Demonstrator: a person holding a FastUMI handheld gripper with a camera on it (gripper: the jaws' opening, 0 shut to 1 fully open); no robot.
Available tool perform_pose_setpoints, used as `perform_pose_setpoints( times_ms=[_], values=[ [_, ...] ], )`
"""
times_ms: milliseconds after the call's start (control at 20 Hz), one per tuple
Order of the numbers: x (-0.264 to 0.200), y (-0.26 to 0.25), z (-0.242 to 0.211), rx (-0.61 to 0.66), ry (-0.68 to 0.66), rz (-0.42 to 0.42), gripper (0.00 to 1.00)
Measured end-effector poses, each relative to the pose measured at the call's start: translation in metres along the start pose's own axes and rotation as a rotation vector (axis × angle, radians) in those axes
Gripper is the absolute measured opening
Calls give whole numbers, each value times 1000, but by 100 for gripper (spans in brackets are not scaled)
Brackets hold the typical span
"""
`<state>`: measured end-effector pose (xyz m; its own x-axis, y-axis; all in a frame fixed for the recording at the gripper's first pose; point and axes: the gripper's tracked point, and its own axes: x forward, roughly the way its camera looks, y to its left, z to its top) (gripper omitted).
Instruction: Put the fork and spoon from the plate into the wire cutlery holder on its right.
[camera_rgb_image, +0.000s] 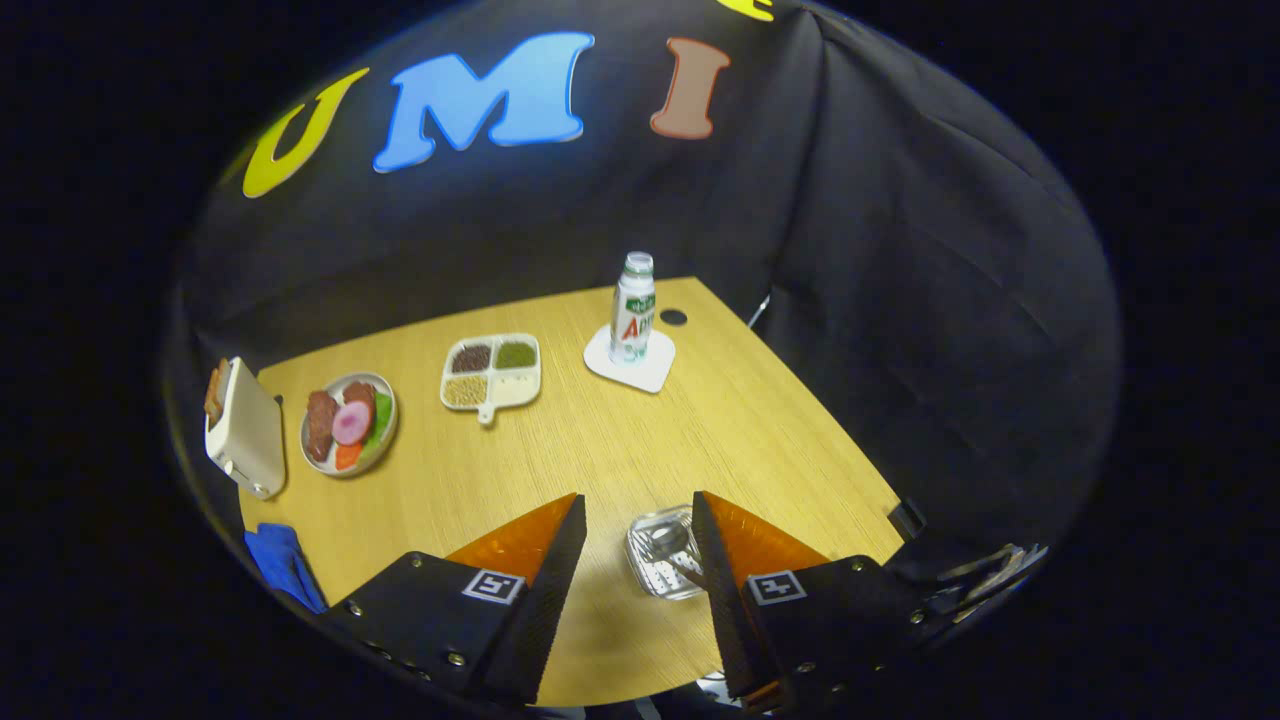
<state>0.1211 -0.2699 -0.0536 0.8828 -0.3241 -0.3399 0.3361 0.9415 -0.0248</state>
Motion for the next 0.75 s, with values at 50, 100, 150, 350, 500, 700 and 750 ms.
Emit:
perform_pose_setpoints(
  times_ms=[50, 100, 150, 350, 500, 700, 750],
  values=[
    [-12, 7, 15, 11, -78, 21, 66],
    [-24, 14, 30, 19, -150, 40, 66],
    [-36, 22, 45, 23, -220, 62, 66],
    [-86, 55, 95, 19, -418, 149, 66],
    [-120, 80, 125, 29, -552, 215, 66],
    [-141, 97, 134, 55, -609, 259, 66],
    [-144, 100, 134, 51, -612, 264, 66]
  ],
)
